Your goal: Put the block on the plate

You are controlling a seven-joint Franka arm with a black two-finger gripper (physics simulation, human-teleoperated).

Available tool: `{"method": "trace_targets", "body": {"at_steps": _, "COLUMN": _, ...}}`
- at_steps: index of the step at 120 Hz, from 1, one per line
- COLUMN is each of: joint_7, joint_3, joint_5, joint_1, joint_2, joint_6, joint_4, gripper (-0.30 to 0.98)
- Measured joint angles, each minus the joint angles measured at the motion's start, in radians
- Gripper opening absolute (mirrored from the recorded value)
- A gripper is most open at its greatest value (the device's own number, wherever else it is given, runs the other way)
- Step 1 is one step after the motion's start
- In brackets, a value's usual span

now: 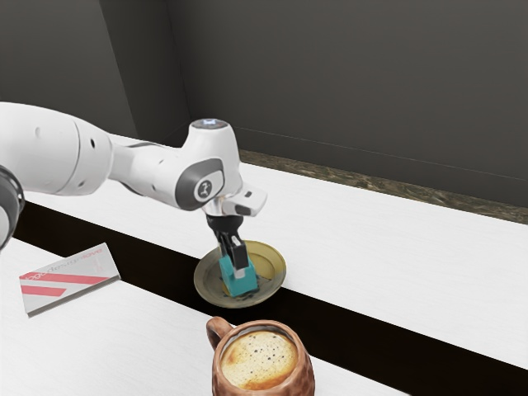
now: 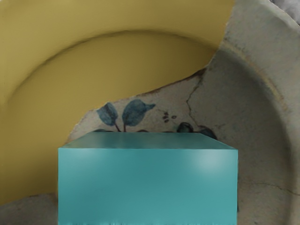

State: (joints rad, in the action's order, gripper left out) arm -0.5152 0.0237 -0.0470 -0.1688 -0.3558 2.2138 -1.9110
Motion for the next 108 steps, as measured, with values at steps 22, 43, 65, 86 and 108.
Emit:
{"method": "trace_targets", "body": {"at_steps": 22, "joint_7": 0.004, "joint_3": 0.002, "joint_5": -0.004, "joint_1": 0.005, "joint_2": 0.077, "joint_6": -0.038, "joint_4": 0.005, "gripper": 0.65}}
{"method": "trace_targets", "body": {"at_steps": 43, "joint_7": 0.035, "joint_3": 0.035, "joint_5": -0.009, "joint_1": 0.015, "joint_2": 0.136, "joint_6": -0.129, "joint_4": 0.078, "gripper": 0.67}}
{"method": "trace_targets", "body": {"at_steps": 65, "joint_7": 0.073, "joint_3": 0.063, "joint_5": -0.003, "joint_1": 0.017, "joint_2": 0.183, "joint_6": -0.265, "joint_4": 0.202, "gripper": 0.68}}
{"method": "trace_targets", "body": {"at_steps": 86, "joint_7": 0.101, "joint_3": 0.071, "joint_5": 0.014, "joint_1": 0.034, "joint_2": 0.28, "joint_6": -0.363, "joint_4": 0.23, "gripper": 0.68}}
{"method": "trace_targets", "body": {"at_steps": 108, "joint_7": 0.123, "joint_3": 0.071, "joint_5": 0.032, "joint_1": 0.031, "joint_2": 0.302, "joint_6": -0.415, "joint_4": 0.232, "gripper": 0.69}}
